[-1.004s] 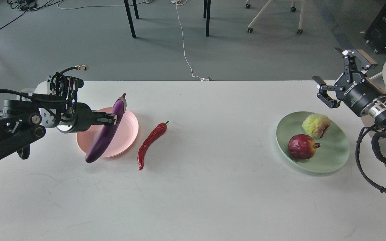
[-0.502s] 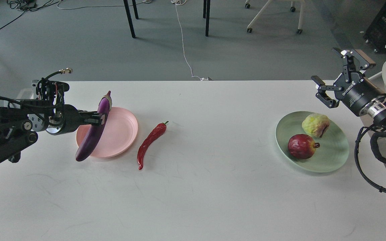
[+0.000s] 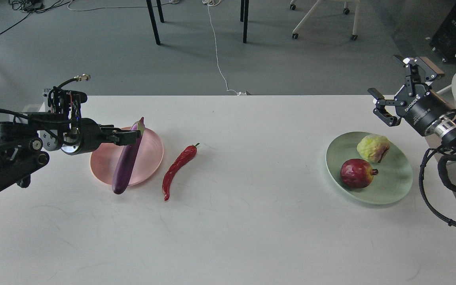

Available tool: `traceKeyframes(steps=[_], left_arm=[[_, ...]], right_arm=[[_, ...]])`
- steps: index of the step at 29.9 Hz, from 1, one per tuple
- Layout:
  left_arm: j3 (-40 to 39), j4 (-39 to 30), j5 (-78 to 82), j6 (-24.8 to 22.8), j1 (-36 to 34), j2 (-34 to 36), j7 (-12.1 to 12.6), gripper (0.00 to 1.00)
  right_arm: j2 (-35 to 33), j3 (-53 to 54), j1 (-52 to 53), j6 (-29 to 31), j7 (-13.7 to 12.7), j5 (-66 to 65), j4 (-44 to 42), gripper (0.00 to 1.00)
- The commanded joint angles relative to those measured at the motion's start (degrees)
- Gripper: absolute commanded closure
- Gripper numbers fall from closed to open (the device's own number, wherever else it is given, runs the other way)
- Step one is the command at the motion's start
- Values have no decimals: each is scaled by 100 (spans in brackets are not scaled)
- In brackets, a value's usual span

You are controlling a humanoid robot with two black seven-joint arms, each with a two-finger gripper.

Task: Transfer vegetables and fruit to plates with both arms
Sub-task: 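Release the eggplant and move the left gripper to the red chili pepper, then grasp the red chili pepper with the left gripper and place it on the pink plate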

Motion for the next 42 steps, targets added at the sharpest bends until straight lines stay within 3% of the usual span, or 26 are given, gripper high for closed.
traceKeyframes(steps=[1,7,13,19,29,32,36,40,42], left_arm=[[27,-465,60,103,-154,-292,46,14],[89,-528,1016,68,-470,-1083,63,11],[246,314,1632,33,-505,-2077,11,10],[722,895,1739,33,-497,-2289,-156,10],[827,1089,1739,41,-400,-2297,-174,13],[827,1159,1739,33,-330,-2315,-183,18],[827,1186,1739,33,-321,-2359,-174,43],[827,1239,1739,33,-312,-2368,-130,55],[827,1291,1747,41,-312,-2368,-121,56]], right_arm=[[7,-1,3,0,1,0,-1,5],[7,-27,-6,0,1,-9,-1,5],[-2,-27,-32,0,1,-9,7,4],[-11,-27,-41,0,1,-9,7,4],[-2,-27,-50,0,1,-9,7,4],[-11,-27,-50,0,1,-9,7,4],[-46,-27,-68,0,1,-17,34,4],[-55,-27,-68,0,1,-17,34,4],[-55,-27,-68,0,1,-17,34,4]])
